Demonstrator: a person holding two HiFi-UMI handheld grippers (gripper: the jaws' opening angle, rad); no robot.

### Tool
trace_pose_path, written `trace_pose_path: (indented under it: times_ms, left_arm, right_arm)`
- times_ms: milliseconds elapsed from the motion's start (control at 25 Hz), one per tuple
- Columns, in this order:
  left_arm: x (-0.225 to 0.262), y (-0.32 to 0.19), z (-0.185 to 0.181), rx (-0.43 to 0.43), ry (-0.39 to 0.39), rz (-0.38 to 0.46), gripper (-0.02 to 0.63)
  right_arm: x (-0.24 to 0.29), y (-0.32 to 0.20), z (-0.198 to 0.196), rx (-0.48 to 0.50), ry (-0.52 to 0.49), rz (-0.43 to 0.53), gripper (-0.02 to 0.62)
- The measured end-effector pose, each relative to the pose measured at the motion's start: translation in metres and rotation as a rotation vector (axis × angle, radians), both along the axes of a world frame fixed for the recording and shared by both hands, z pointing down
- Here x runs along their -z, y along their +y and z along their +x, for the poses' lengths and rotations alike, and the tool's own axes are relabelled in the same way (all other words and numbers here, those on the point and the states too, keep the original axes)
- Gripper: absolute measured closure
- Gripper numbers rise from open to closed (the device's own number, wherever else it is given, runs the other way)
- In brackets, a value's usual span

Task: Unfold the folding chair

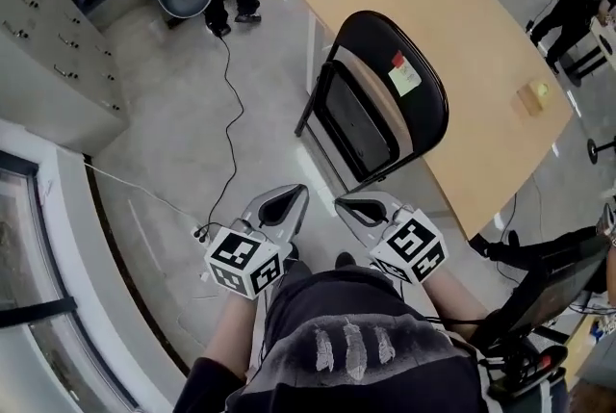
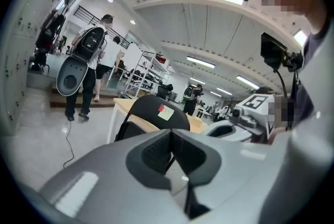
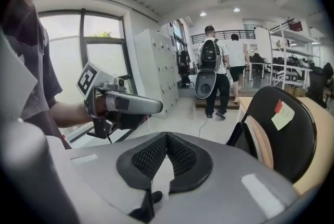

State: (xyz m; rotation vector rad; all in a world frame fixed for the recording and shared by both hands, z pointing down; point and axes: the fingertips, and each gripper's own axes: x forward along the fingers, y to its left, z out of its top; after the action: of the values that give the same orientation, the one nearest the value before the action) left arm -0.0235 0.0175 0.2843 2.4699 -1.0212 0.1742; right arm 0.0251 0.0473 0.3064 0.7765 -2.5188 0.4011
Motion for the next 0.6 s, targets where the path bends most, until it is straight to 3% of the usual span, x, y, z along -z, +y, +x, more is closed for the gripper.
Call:
trace_pose_path:
  times_ms: [120,320,600]
  left_arm:
    - [-0.02,-0.016,-0.005,-0.063,0.011,-0.031,0.604]
    - [-0.03,-0.047,0.012,-0.125,-0.01,-0.052,0.604]
    - [-0.047,-0.107,0.056,-0.029,-0.069,-0.122,0.604]
  right_arm:
    - [0.006,-0.015,-0.011,-0.039,0.044,0.04,0.594]
    - [0.005,-0.039,0.006,-0.117,0.055,0.036,0.593]
    - [0.003,-0.095,0.062,-0.149,0.006,0.052,0.594]
